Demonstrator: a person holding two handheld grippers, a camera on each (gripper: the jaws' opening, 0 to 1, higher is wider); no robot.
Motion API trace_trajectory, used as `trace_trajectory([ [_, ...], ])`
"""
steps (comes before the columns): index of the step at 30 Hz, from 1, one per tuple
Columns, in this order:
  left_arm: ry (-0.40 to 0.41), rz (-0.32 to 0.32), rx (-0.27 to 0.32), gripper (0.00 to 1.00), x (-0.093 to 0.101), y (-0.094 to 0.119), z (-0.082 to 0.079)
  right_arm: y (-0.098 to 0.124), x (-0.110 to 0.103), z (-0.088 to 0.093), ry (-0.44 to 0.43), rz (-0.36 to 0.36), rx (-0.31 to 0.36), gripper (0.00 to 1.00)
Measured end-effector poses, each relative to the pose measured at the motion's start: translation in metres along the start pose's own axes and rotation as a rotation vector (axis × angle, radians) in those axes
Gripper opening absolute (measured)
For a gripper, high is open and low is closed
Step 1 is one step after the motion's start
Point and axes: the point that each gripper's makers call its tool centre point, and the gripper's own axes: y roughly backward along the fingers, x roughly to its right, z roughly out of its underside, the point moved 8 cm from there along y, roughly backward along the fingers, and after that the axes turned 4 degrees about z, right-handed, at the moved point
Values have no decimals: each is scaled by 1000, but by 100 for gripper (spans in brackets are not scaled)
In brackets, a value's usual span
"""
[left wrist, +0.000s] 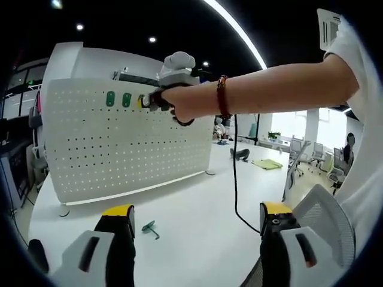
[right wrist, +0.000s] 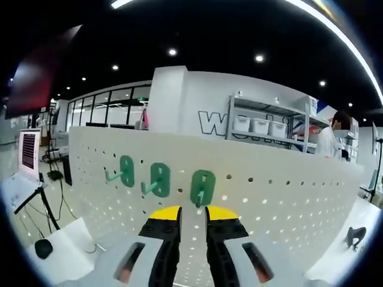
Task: Insert the hook assembly into the mounting plate slot until the hook locks in place.
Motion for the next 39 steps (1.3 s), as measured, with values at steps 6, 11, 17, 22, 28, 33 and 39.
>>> trace_trajectory([
  [6,14,-8,-8,88,-3,-1,1,7,5,6,2,-14,1,17],
  [11,12,-6,-14,88,-3,-4,1,11,9,14,-1,-30,-3,17],
  [17,15,-5,-17,87,-4,-8,1,21,8,26,11,-64,-18,17],
  [22,14,3,-25,87,-3,-9,4,30,4,37,7,-93,-35,17],
  [28,25,-1,-27,87,-1,-9,7,41,2,46,10,-109,-36,17],
  [33,51,2,-8,87,2,-10,8,47,4,53,-2,-124,-45,17],
  [39,40,6,-29,86,3,-11,10,56,6,59,-29,-135,-48,17],
])
